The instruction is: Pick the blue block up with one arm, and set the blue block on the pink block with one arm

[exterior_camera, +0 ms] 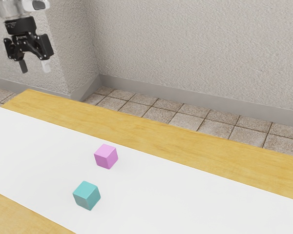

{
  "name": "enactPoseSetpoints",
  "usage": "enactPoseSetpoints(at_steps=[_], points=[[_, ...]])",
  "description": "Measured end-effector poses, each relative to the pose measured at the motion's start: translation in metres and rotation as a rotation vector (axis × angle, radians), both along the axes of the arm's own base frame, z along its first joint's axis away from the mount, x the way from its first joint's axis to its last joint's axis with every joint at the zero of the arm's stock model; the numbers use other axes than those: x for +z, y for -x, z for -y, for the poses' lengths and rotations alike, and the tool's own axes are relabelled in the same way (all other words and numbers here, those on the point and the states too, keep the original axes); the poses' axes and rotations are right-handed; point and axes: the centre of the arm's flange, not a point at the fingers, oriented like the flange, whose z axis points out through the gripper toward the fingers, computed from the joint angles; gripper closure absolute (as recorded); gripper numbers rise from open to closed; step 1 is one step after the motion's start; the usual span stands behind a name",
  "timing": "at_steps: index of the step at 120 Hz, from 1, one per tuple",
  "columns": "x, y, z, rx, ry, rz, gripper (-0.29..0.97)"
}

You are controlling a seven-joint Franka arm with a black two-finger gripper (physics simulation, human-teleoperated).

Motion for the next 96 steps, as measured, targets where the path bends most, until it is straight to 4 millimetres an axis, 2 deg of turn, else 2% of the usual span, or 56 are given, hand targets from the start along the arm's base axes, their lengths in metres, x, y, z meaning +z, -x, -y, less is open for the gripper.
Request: enactPoseSetpoints(at_steps=[10,16,19,25,31,42,58,69,78,96], points=[[-0.008,-0.012,0.002,-0.012,-0.007,0.046,0.02],[-0.025,-0.013,0.005,-0.019,-0.004,0.046,0.03],[-0.04,-0.012,0.006,-0.021,0.002,0.033,0.03],[-0.073,-0.004,0.011,-0.02,0.015,0.003,0.03],[-0.101,0.014,0.021,-0.028,0.022,-0.011,0.03],[-0.13,0.037,0.048,-0.063,0.01,0.005,0.03],[-0.193,0.064,0.074,-0.091,-0.015,0.007,0.03],[-0.22,0.073,0.099,-0.133,-0.047,0.025,0.04],[-0.241,0.085,0.105,-0.138,-0.058,0.036,0.04],[-0.264,0.102,0.123,-0.169,-0.087,0.053,0.05]])
